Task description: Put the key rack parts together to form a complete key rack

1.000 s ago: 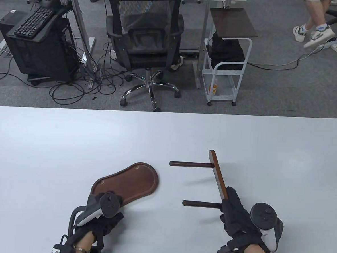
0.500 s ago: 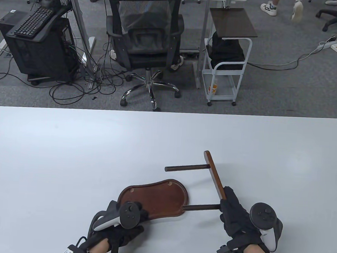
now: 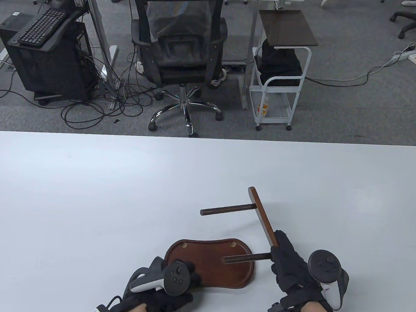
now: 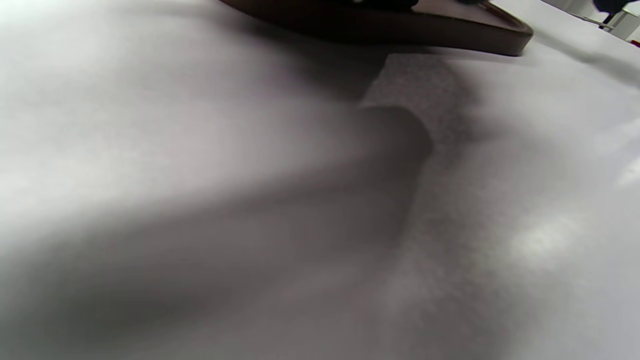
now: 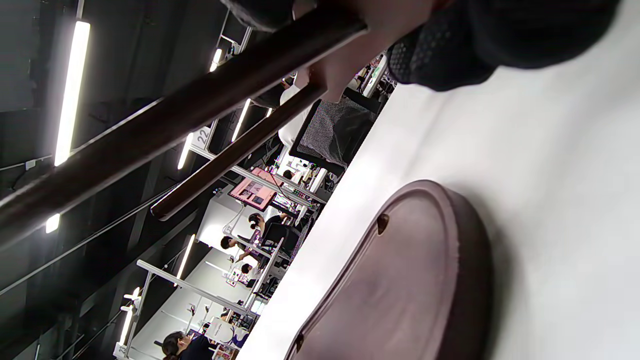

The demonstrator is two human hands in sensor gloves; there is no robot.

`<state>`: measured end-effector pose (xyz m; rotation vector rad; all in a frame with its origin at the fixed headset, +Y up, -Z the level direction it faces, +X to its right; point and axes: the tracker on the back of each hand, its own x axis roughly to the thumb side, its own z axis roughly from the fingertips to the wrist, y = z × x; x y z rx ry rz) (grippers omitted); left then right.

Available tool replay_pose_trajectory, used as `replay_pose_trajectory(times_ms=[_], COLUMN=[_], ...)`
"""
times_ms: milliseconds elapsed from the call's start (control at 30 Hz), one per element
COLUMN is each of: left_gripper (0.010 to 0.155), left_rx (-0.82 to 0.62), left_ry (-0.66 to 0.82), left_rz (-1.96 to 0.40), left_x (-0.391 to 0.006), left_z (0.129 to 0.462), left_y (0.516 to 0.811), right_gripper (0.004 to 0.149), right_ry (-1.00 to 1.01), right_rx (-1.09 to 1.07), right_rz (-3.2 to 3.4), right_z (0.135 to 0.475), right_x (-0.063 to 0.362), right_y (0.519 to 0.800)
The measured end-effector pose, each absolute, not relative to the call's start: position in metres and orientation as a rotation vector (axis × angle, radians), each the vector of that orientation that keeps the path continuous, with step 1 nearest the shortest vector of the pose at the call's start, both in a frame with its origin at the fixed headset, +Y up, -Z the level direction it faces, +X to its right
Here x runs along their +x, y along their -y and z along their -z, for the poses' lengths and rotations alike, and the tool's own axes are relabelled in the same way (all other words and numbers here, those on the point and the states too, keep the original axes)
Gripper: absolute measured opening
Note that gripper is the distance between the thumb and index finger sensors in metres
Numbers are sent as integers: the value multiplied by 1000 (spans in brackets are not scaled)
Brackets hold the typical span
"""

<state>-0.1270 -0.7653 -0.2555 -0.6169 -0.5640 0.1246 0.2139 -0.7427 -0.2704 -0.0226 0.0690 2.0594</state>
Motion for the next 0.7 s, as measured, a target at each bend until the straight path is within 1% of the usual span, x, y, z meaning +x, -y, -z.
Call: replay_pose_trajectory(times_ms=[200, 233, 333, 400, 433, 467, 533, 633, 700], left_gripper=[63, 63, 62, 61, 61, 59, 58, 60, 64], left_rx=[-598, -573, -475, -410, -372, -356, -329, -360, -450], left_ry=[571, 564, 470, 400, 358, 335, 261, 218, 227], left_rz=[-120, -148, -289, -393, -481, -533, -744, -970, -1140], left_x=[-125, -127, -143, -157, -165, -169, -179, -182, -178], left_z=[254, 255, 271, 284, 292, 296, 310, 323, 331], left_y=[762, 758, 736, 720, 710, 705, 691, 685, 688], right_gripper=[60, 60, 59, 58, 57, 57, 57, 56, 56], right_ry=[-71, -68, -35, -10, -4, 1, 2, 9, 21], right_rx=[-22, -22, 0, 9, 13, 19, 46, 79, 107], right_rz=[-2050, -2043, -2039, -2031, -2028, -2024, -2014, -2021, -2033], right_z=[271, 271, 274, 278, 280, 281, 287, 294, 300], right_x=[215, 215, 217, 218, 218, 218, 215, 210, 206], right_y=[743, 742, 738, 735, 734, 733, 728, 721, 715])
